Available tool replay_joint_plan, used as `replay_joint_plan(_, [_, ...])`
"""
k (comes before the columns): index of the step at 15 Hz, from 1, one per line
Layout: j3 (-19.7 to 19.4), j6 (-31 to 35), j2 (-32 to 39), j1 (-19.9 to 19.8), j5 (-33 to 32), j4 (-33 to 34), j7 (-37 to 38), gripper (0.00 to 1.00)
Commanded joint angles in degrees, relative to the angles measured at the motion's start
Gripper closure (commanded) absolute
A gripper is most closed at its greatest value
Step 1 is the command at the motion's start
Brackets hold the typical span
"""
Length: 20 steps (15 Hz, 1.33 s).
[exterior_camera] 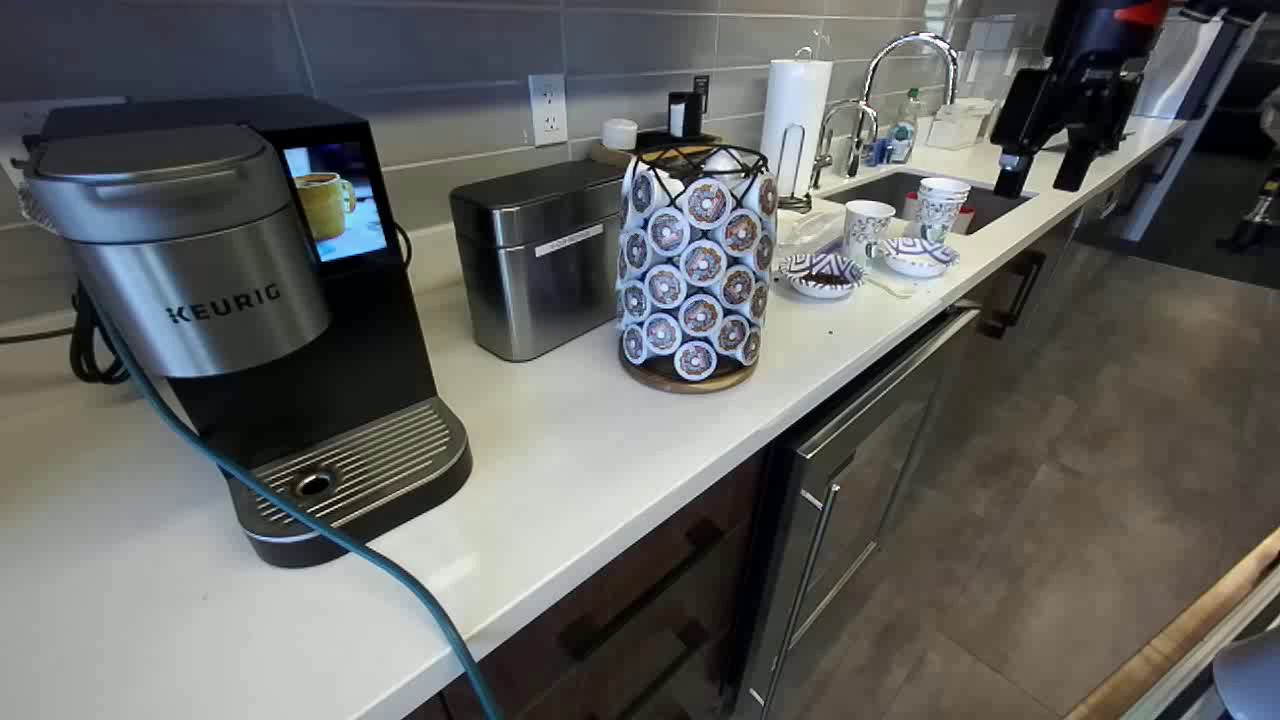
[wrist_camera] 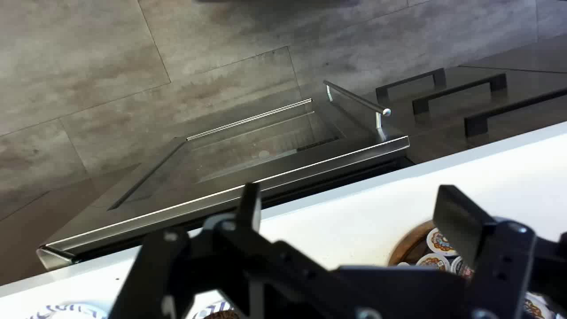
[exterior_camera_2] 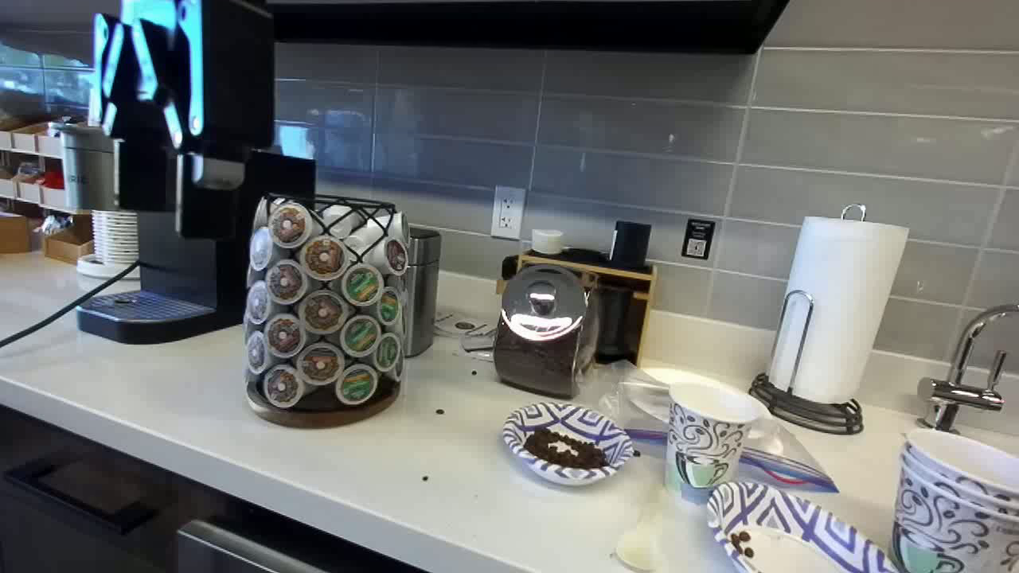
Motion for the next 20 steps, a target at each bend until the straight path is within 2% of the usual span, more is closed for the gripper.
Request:
replay_joint_plan(1, [0.0,-0.1,0.0,0.0,0.0,0.1,0.0,0.0])
replay_joint_plan(19, [0.0,-0.1,0.0,0.0,0.0,0.1,0.0,0.0])
replay_joint_plan(20, [-0.7,0.7,1.3,-1.5,0.5,1.0,2.4,0.0])
